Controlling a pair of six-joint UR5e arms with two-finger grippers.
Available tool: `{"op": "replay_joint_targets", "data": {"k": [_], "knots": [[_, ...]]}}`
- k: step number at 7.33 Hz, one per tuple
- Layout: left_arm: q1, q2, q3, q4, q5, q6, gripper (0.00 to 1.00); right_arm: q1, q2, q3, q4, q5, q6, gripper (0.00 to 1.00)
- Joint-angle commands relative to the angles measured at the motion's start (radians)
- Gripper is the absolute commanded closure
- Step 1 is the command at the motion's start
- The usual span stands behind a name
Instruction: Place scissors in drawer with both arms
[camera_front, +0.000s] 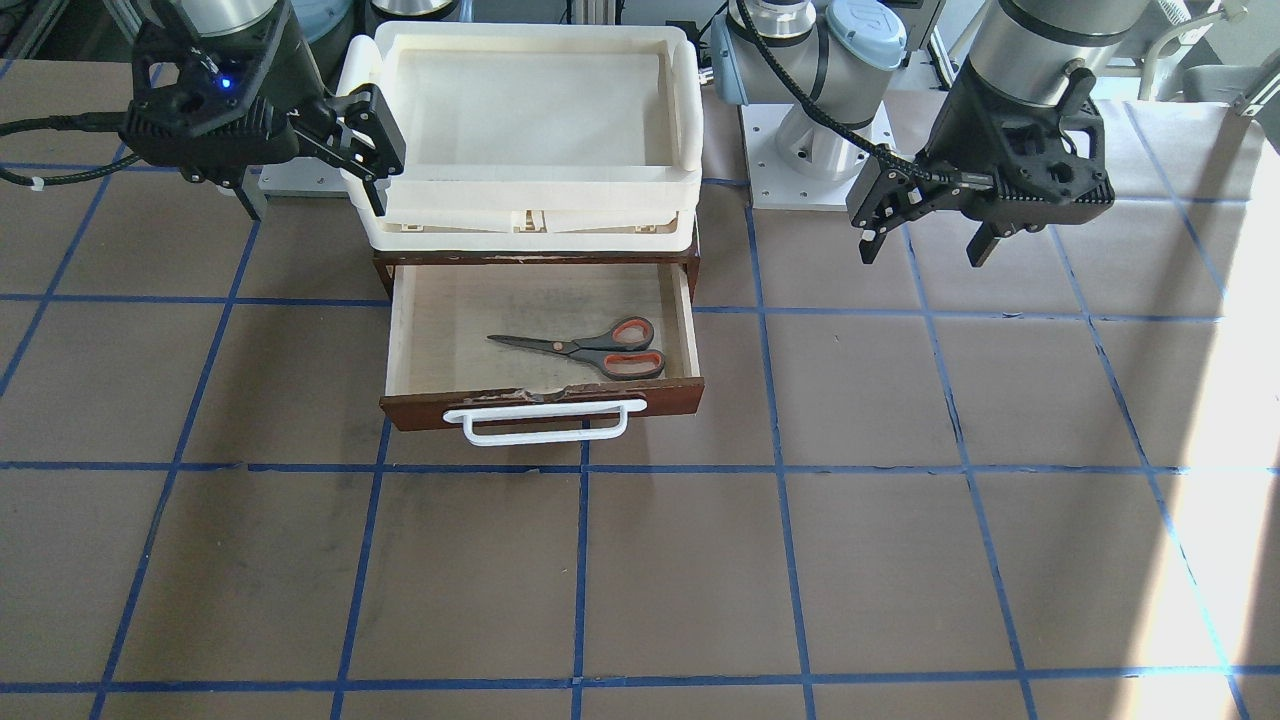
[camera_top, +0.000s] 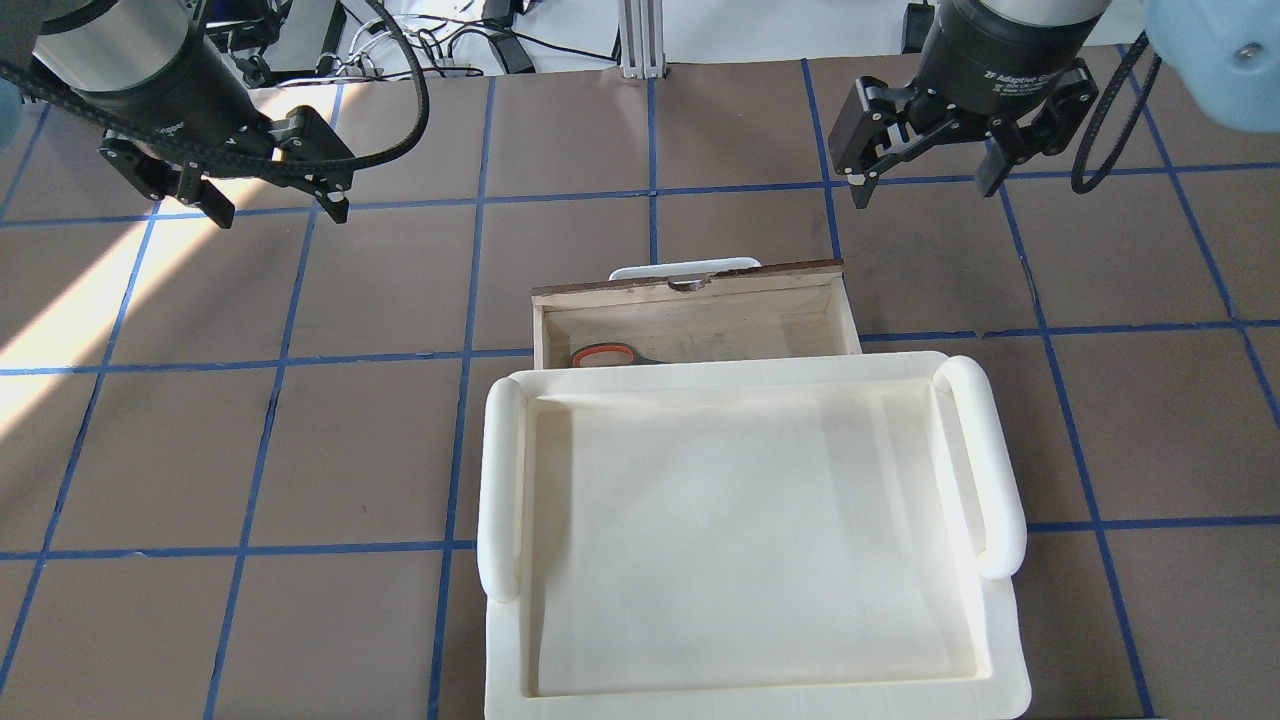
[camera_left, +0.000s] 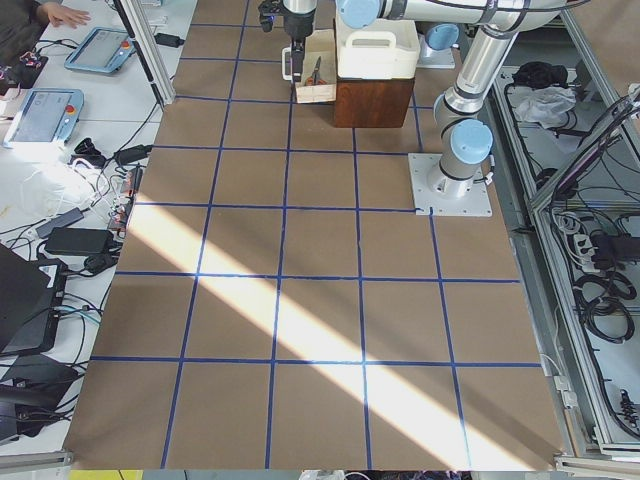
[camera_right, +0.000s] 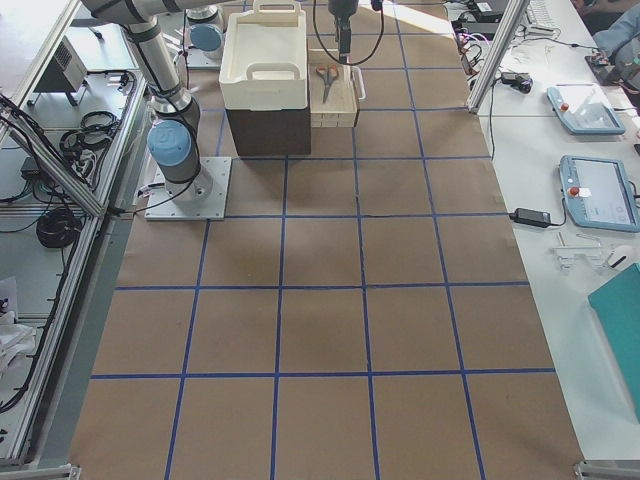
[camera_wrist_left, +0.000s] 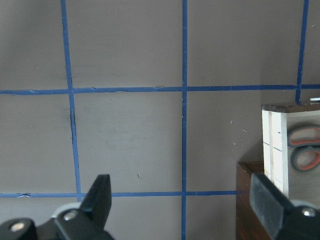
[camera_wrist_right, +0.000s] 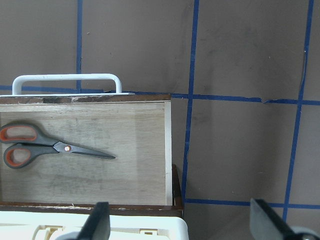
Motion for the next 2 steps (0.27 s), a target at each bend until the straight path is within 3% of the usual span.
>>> {"op": "replay_joint_targets", "data": {"k": [1,2], "knots": [[-0.001,0.000,-0.001,0.000,-0.007,-0.001,0.00,0.000,0.000,0.000,-0.002,0.001,0.000,0.00],[-0.003,0.000,-0.001,0.000,-0.009,0.000,0.00,0.000,0.000,0.000,-0.002,0.001,0.000,0.00]]}}
